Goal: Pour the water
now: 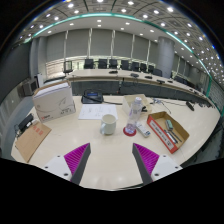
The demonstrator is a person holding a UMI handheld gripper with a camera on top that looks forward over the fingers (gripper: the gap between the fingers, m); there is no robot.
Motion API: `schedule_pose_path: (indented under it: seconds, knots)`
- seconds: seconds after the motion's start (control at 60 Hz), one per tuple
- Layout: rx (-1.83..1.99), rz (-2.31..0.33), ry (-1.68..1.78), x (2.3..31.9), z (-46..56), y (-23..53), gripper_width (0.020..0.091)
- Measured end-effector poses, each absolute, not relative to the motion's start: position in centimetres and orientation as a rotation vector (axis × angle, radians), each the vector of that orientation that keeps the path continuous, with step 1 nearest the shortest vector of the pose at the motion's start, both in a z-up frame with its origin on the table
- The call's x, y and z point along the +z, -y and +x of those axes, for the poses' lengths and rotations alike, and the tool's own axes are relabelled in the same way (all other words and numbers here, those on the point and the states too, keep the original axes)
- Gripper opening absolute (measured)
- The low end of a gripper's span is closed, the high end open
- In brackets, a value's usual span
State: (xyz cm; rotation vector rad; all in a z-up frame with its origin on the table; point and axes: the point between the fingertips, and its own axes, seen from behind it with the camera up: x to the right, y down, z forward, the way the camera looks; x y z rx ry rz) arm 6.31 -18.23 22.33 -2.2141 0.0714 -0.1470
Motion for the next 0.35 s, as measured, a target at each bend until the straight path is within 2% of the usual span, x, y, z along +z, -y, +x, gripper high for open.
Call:
schedule_pose_path:
  seconds: [0.35]
  knots:
    - [-0.163, -2.196, -0.053, 23.8, 3.4, 25.3, 0.0859]
